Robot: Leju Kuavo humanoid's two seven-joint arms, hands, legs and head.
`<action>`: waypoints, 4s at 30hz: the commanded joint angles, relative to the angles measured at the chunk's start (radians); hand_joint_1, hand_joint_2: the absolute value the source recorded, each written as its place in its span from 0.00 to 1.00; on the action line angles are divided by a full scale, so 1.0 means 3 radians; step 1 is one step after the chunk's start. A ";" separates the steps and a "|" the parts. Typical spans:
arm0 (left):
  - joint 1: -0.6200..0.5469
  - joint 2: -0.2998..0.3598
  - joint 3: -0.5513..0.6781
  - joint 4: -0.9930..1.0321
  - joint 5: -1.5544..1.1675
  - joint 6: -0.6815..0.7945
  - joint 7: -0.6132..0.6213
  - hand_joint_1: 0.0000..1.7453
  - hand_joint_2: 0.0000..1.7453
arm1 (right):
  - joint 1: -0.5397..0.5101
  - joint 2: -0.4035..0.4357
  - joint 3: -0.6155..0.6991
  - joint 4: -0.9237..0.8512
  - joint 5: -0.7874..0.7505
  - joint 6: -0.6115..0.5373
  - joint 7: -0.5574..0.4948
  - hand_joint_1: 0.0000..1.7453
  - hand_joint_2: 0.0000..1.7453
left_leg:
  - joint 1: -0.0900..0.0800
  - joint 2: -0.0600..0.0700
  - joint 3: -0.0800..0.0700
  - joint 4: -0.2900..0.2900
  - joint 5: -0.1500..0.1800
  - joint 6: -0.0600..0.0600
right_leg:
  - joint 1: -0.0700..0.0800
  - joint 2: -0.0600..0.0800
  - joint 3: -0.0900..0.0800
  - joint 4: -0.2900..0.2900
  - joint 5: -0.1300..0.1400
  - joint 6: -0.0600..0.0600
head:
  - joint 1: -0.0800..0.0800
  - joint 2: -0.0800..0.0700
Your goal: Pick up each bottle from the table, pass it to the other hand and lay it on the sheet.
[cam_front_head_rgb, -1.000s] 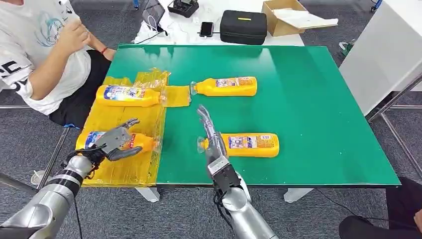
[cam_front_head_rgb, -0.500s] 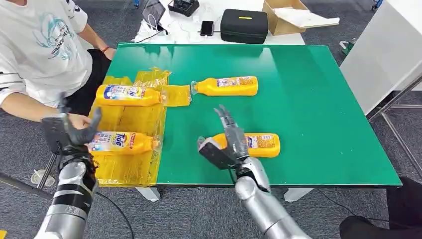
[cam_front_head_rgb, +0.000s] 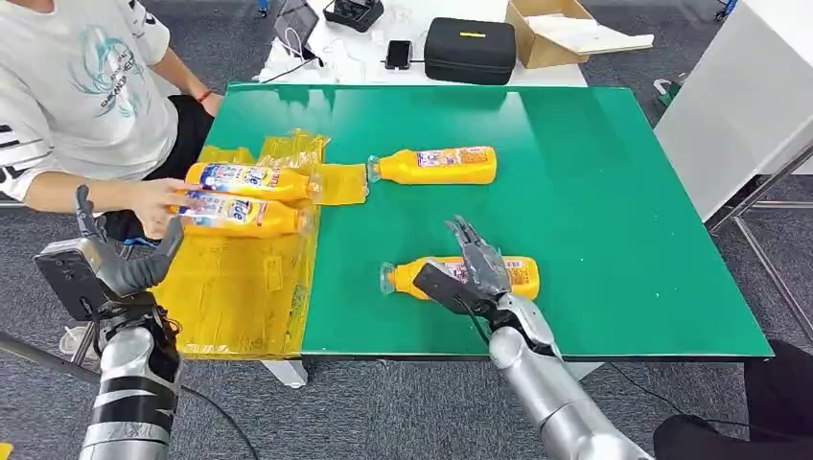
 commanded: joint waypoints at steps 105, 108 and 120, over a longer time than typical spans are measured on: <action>-0.0085 -0.0106 -0.1627 0.0781 0.1758 -0.2568 0.0913 0.00 1.00 | 0.0246 0.0781 0.0103 0.0252 -0.0855 -0.0896 -0.1832 0.99 1.00 | 0.0001 0.0004 -0.0006 -0.0003 -0.0001 0.0004 | 0.0002 0.0002 -0.0005 -0.0003 0.0001 0.0001 | -0.0001 0.0000; -0.0104 -0.0102 -0.1663 0.0816 0.1758 -0.2602 0.0923 0.00 1.00 | 0.0178 0.0830 0.0176 0.0423 -0.0852 -0.0826 -0.1814 0.99 1.00 | 0.0002 0.0006 -0.0004 -0.0002 -0.0003 0.0004 | 0.0003 0.0003 -0.0004 -0.0004 0.0000 0.0001 | 0.0000 -0.0001; -0.0112 -0.0102 -0.1681 0.0844 0.1803 -0.2661 0.0936 0.00 1.00 | 0.0143 0.0877 0.0201 0.0534 -0.0879 -0.0812 -0.1829 1.00 1.00 | 0.0001 0.0003 -0.0008 -0.0002 -0.0001 0.0004 | 0.0002 0.0000 -0.0007 -0.0002 0.0001 0.0001 | 0.0000 -0.0001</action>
